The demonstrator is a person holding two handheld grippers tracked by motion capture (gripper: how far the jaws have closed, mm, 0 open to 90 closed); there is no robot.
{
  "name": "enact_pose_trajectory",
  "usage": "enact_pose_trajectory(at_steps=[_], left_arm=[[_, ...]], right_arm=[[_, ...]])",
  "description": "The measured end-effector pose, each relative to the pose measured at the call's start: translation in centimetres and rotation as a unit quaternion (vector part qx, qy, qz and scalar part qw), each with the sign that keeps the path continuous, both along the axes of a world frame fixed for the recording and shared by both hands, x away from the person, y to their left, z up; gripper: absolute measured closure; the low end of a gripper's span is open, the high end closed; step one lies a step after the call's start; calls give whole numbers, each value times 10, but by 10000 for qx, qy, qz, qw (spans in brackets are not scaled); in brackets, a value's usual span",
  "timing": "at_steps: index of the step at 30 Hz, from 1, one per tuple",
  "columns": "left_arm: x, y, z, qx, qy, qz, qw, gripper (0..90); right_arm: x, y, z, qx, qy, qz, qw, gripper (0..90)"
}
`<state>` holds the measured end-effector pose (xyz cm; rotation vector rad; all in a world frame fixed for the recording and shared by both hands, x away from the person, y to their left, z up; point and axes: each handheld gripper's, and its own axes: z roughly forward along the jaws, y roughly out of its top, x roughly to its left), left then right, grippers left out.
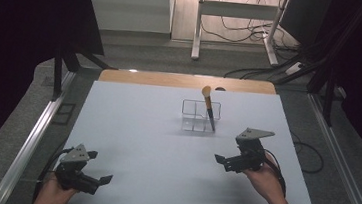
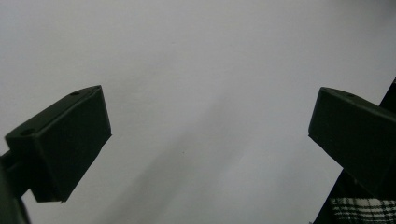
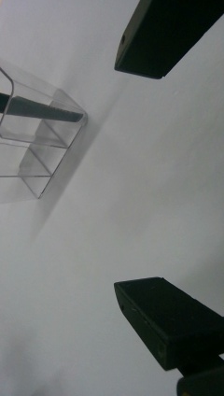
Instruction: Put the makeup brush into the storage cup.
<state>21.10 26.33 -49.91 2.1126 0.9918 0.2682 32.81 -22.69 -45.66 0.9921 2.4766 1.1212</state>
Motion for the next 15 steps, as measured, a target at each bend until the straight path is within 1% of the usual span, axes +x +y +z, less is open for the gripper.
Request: enact_pose_trajectory(at_steps=[6, 15], left_arm=[[0, 0, 0, -29, 13, 29, 10000, 0], [0, 0, 1, 9, 43, 6, 10000, 0]], right_arm=[[-5, -7, 0, -14, -4, -37, 10000, 0], [-11, -19, -3, -45, 22, -114, 9999, 0]])
